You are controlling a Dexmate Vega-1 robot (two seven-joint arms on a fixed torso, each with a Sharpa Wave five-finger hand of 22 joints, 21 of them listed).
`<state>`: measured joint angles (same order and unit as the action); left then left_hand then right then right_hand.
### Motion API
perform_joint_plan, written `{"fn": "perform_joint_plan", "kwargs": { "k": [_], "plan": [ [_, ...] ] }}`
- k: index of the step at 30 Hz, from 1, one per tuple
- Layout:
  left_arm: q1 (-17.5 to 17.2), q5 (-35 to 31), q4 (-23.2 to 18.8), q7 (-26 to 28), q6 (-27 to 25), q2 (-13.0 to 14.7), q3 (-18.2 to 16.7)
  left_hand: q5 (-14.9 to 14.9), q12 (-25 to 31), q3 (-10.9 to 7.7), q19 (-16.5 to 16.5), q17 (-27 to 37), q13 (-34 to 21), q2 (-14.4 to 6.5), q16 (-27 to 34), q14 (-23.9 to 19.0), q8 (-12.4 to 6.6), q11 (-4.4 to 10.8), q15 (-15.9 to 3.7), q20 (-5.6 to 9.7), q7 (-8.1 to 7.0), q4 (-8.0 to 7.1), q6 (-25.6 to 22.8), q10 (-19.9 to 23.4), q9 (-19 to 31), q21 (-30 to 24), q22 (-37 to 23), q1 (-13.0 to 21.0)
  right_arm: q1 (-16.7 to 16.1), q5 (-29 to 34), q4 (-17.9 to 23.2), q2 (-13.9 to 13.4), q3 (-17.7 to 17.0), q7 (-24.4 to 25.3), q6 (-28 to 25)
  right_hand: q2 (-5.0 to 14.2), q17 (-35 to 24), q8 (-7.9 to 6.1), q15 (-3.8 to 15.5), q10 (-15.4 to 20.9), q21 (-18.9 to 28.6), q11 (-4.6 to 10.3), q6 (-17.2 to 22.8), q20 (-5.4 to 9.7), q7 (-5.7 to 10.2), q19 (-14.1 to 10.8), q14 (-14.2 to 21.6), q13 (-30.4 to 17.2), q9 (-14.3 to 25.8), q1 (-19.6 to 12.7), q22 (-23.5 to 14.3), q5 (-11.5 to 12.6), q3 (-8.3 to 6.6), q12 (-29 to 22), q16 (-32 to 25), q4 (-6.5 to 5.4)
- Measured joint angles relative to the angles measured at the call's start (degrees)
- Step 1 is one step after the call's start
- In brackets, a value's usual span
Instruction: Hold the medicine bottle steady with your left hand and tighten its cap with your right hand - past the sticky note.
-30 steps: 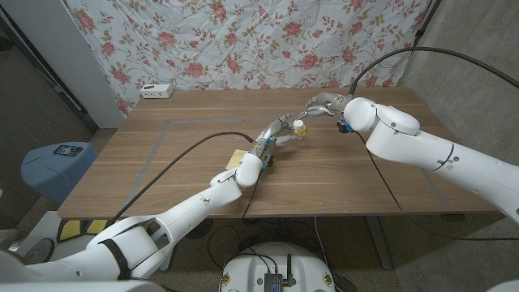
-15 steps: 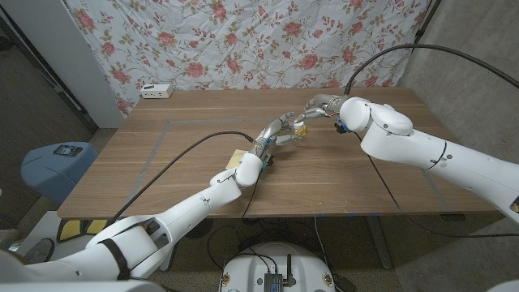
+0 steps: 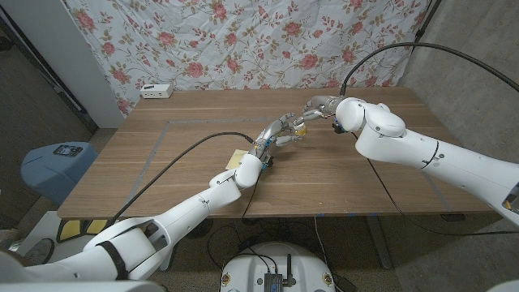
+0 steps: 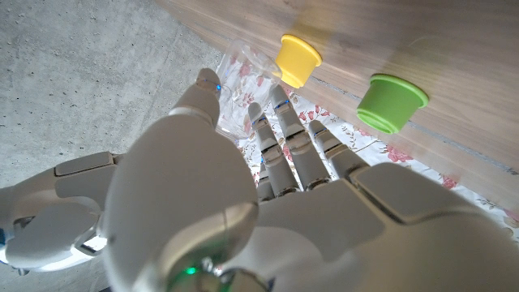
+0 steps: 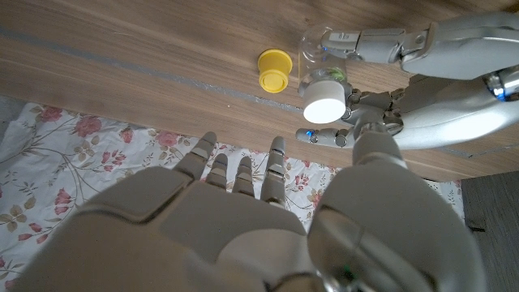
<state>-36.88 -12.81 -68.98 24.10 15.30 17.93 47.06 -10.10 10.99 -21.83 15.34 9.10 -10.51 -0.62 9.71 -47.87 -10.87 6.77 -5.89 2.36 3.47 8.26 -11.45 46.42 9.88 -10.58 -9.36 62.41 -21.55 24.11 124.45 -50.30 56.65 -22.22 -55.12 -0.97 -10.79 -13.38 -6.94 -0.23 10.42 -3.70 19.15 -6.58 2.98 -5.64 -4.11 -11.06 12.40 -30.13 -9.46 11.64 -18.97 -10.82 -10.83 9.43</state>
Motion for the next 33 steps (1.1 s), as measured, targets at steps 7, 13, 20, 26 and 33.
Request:
{"fn": "perform_joint_plan", "kwargs": {
  "k": [7, 13, 20, 26, 33],
  "plan": [
    [-0.2, -0.1, -0.5, -0.1, -0.1, 0.2, -0.1, 0.0, 0.0, 0.00, 0.0, 0.0, 0.0, 0.2, 0.0, -0.1, 0.00, 0.00, 0.06, 0.00, 0.00, 0.00, 0.0, 0.0, 0.0, 0.0, 0.0, -0.2, 0.2, 1.9, -0.2, 0.5, 0.8, -1.1, -0.6, 0.00, 0.0, -0.45, 0.00, 0.0, 0.0, 0.00, 0.4, 0.00, 0.41, 0.0, 0.0, 0.0, 0.3, -0.4, 0.0, 0.0, -0.16, -0.2, -0.2, 0.15],
    [-0.4, -0.2, -0.8, -0.1, -0.2, 0.3, -0.1, 0.0, 0.0, -0.23, 0.0, 0.0, -0.1, 0.4, 0.0, -0.1, 0.00, 0.00, 0.06, 0.00, 0.00, 0.23, 0.0, 0.0, 0.0, 0.0, 0.0, -0.4, 0.2, 3.3, -0.2, 0.8, 1.0, -1.9, -0.9, 0.16, 0.0, -0.70, 0.31, 0.0, 0.0, 0.00, 1.1, 0.23, 0.31, -0.2, 0.3, 0.0, 0.3, -1.3, 0.0, 0.0, -0.50, -0.2, -0.2, 0.29],
    [-0.6, -0.4, -1.1, -0.1, -0.4, 0.3, -0.1, 0.0, 0.0, -0.46, 0.0, 0.0, 0.0, 0.4, 0.0, -0.1, 0.00, 0.00, 0.06, 0.00, 0.00, 0.01, 0.0, 0.0, 0.0, 0.0, 0.0, -0.4, -0.3, 4.2, 0.1, 0.9, 1.0, -2.7, -1.2, 0.42, 0.0, -1.04, 0.31, 0.0, 0.0, 0.01, 1.6, 0.02, 0.40, -0.4, 0.3, 0.0, 0.5, -1.9, 0.0, -0.2, -0.80, -0.2, -0.2, 0.42],
    [-0.9, -0.5, -1.5, 0.1, -0.6, 0.4, -0.2, 0.0, 0.1, -0.69, 0.0, 0.0, 0.0, 0.4, 0.0, -0.1, 0.00, 0.01, 0.06, 0.00, 0.00, 0.23, 0.0, 0.0, 0.0, 0.0, 0.0, -0.4, -0.8, 4.7, 0.4, 1.0, 0.9, -3.2, -1.2, 0.29, 0.0, -1.04, 0.31, 0.0, 0.0, 0.01, 1.6, 0.02, 0.40, -0.4, 0.3, 0.0, 0.5, -2.1, 0.0, -0.3, -0.82, -0.2, -0.2, 0.44],
    [-1.2, -0.6, -1.9, 0.2, -0.9, 0.4, -0.2, 0.0, 0.1, -0.69, 0.0, 0.0, 0.0, 0.4, 0.0, 0.0, 0.00, 0.01, 0.06, 0.00, 0.00, 0.23, 0.0, 0.0, 0.0, 0.0, 0.0, -0.4, -1.1, 5.0, 0.4, 1.3, 0.6, -3.6, -1.0, 0.39, 0.0, -1.32, 0.15, 0.0, 0.0, 0.03, 2.6, 0.02, 0.72, -0.4, 0.5, 0.0, 0.5, -2.8, 0.0, -0.3, -1.16, -0.4, -0.2, 0.35]
  ]
}}
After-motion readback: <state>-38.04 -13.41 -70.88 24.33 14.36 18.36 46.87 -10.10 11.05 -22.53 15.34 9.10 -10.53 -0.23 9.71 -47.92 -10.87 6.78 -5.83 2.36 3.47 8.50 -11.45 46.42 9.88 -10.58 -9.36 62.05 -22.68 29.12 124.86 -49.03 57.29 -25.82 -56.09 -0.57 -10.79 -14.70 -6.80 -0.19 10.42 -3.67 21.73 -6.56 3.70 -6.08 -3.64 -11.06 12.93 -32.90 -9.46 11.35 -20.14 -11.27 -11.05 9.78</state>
